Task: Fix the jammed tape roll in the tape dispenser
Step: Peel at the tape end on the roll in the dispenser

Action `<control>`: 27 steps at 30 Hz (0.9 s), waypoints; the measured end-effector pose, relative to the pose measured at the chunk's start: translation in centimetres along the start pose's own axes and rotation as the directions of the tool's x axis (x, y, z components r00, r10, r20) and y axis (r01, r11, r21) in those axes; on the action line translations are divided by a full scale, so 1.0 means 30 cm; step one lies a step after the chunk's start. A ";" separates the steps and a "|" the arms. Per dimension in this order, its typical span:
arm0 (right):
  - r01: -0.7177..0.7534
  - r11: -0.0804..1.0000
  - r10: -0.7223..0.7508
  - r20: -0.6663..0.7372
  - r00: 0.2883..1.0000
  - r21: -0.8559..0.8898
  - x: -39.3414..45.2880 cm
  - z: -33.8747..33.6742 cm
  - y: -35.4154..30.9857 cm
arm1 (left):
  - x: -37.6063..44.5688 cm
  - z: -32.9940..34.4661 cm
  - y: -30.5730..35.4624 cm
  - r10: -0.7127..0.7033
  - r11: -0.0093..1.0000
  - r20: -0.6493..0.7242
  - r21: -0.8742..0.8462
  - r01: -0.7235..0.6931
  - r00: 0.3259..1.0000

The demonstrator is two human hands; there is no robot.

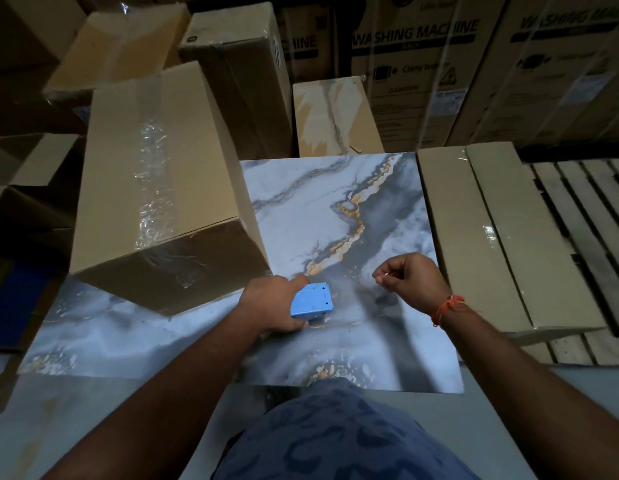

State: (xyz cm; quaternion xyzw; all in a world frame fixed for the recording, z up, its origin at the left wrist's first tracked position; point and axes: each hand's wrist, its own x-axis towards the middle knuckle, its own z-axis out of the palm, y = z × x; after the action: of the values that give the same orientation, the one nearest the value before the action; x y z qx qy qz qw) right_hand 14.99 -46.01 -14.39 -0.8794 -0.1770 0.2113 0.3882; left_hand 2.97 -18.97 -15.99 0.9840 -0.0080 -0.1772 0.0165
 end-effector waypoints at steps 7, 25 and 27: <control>-0.064 0.998 0.064 -0.049 0.997 0.002 -0.022 0.005 0.098 | 0.054 -0.016 0.107 0.019 0.998 0.036 0.065 -0.022 0.999; -0.268 0.958 0.282 -0.165 0.945 0.102 -0.043 0.067 0.204 | 0.191 -0.057 0.280 -0.028 0.992 0.210 0.123 0.002 0.977; -0.295 0.950 0.309 -0.179 0.934 0.098 -0.042 0.077 0.200 | 0.200 -0.058 0.285 -0.037 0.992 0.228 0.124 0.009 0.973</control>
State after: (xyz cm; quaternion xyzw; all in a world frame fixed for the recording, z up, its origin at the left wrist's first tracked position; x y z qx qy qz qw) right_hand 13.64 -49.02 -20.06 -0.8983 0.0059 0.1888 0.3968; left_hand 9.13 -27.61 -16.14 0.9561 -0.0091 -0.2891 -0.0466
